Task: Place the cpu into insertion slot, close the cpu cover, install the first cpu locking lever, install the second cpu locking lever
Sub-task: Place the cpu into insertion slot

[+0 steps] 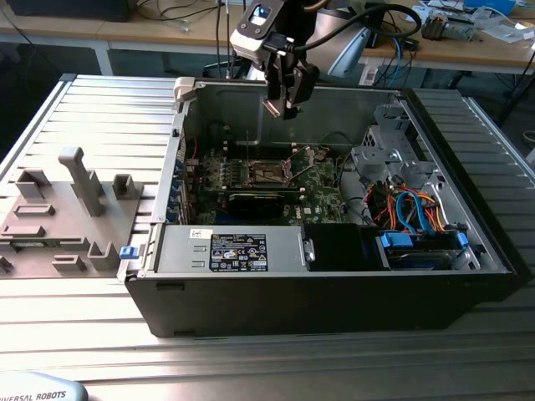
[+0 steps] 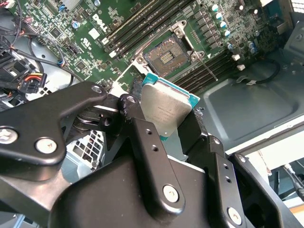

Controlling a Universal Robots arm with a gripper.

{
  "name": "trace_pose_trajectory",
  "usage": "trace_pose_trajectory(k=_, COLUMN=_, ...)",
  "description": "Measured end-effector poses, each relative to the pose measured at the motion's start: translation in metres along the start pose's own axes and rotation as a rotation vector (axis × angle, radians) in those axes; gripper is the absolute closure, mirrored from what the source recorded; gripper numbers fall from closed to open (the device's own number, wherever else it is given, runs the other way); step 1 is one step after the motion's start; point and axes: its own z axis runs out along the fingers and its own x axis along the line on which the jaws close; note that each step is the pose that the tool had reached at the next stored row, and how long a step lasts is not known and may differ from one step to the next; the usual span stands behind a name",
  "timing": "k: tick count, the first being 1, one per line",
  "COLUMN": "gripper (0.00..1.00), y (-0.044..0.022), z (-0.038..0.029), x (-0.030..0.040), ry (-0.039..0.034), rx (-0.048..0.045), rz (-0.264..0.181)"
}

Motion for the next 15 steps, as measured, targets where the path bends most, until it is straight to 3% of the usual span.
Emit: trace_pose_trajectory(k=15, gripper=0.46, y=0.0000, z=0.0000, x=0.0000, ry=-0.0005, rx=-0.0001, rz=0.011)
